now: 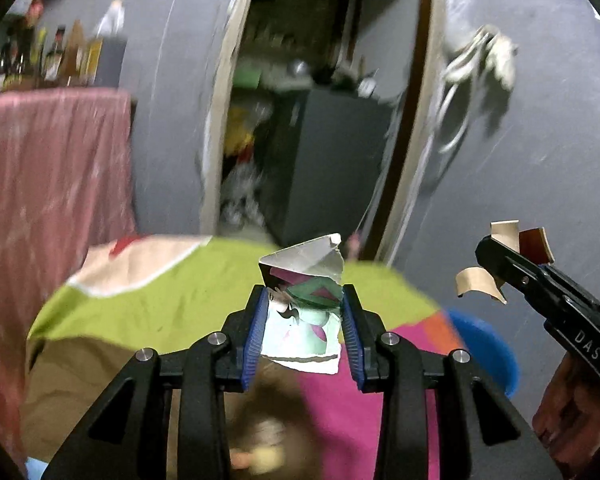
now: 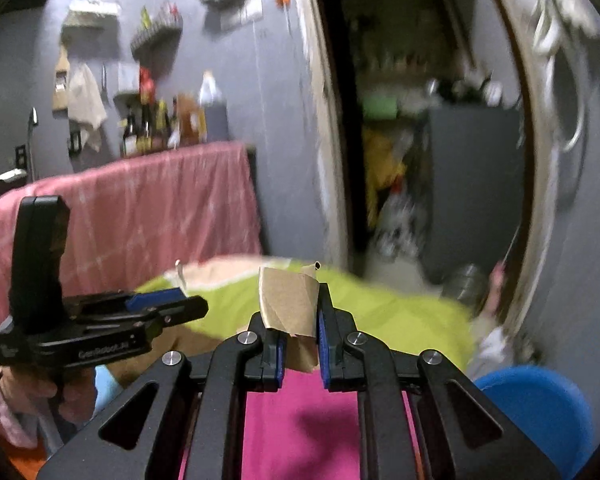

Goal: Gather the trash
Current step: 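Lift both held pieces and carry them over the basin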

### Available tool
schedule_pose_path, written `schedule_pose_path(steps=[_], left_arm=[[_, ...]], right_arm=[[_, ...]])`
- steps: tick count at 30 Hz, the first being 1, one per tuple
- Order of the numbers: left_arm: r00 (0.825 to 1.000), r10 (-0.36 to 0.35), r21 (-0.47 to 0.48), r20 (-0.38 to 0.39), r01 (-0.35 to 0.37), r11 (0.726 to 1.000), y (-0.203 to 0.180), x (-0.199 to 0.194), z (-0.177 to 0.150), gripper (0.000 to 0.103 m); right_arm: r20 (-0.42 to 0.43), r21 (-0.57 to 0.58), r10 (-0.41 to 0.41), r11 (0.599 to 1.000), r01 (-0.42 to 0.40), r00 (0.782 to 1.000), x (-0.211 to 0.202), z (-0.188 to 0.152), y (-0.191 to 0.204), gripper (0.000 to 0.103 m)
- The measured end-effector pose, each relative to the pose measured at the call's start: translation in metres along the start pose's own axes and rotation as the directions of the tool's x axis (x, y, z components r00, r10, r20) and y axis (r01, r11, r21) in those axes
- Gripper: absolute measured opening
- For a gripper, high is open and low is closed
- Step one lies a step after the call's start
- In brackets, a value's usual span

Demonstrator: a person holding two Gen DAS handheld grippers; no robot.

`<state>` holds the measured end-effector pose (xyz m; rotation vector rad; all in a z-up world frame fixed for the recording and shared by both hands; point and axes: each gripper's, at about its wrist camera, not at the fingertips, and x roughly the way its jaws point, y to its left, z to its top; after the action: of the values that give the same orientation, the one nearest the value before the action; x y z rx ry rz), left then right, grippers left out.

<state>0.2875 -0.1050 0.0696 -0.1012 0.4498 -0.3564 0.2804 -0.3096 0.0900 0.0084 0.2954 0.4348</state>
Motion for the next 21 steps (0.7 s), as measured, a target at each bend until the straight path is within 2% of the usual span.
schedule_pose_path(steps=[2,5,12,14,17,19,21], left_arm=[[0.998,-0.019,0.005,0.067,0.019,1.000,-0.020,-0.008,0.006,0.031],[0.984,-0.053,0.012,0.173,0.051,0.999,-0.052,-0.021,0.015,0.031],[0.935,-0.100,0.030,0.342,0.096,0.995,-0.119,-0.035,0.017,0.031],[0.922,-0.113,0.037,0.370,0.107,0.994,-0.140,-0.031,0.017,0.031],[0.910,-0.120,0.047,0.396,0.111,0.993,-0.164,-0.026,0.018,0.031],[0.915,-0.129,0.054,0.382,0.118,0.992,-0.176,-0.014,0.017,0.031],[0.927,-0.138,0.063,0.348,0.124,0.990,-0.187,0.001,0.014,0.031]], right_arm=[[0.066,-0.027,-0.043,0.999,0.045,0.997,-0.024,0.010,-0.003,0.011],[0.149,-0.052,-0.101,0.993,0.110,0.984,-0.053,0.022,-0.010,0.011],[0.290,-0.073,-0.255,0.955,0.287,0.923,-0.115,0.033,-0.042,0.011],[0.310,-0.068,-0.290,0.943,0.325,0.905,-0.128,0.031,-0.056,0.011],[0.313,-0.050,-0.329,0.931,0.361,0.891,-0.137,0.024,-0.078,0.011],[0.298,-0.040,-0.352,0.924,0.380,0.887,-0.140,0.017,-0.092,0.011],[0.272,-0.025,-0.368,0.921,0.389,0.889,-0.141,0.007,-0.107,0.011]])
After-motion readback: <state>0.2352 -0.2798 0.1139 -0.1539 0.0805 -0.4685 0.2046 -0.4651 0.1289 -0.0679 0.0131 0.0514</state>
